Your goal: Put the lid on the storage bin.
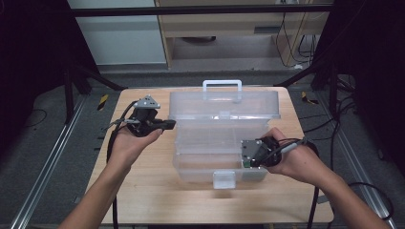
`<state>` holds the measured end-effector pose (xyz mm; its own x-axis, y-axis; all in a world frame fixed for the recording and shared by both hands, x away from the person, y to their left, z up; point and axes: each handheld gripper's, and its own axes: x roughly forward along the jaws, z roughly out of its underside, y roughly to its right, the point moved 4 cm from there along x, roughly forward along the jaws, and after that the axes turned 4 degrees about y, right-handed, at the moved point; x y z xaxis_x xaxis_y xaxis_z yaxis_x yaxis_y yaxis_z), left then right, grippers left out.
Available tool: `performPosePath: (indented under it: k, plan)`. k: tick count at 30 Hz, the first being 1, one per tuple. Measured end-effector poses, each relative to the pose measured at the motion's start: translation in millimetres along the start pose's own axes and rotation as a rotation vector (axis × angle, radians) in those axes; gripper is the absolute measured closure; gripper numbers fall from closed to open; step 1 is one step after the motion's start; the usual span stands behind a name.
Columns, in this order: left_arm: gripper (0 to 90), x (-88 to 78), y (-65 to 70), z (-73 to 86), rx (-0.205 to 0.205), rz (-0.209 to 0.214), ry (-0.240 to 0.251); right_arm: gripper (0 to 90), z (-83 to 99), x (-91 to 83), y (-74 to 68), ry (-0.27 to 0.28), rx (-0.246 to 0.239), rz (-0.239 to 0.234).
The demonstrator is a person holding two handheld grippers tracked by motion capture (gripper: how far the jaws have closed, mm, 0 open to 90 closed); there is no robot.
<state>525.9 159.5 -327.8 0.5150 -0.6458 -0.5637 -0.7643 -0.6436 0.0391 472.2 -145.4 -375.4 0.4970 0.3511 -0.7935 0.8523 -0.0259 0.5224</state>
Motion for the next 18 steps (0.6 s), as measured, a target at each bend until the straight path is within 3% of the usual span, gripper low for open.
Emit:
performPosePath:
  k: [6, 12, 18]
  plan:
    - [90.0, -1.1, 4.3, 5.2, 0.015, 0.003, -0.016, 79.1, 2.3, 1.2, -4.1, 0.017, 0.020, -0.003]
    - [90.0, -2.7, 8.3, 11.3, 0.016, 0.015, -0.019, 63.8, 5.7, 0.4, -11.1, 0.078, 0.080, -0.006]
    - [90.0, -3.1, 12.8, 18.5, 0.014, 0.022, -0.027, 52.8, 8.3, -8.0, -18.5, 0.121, 0.133, 0.022]
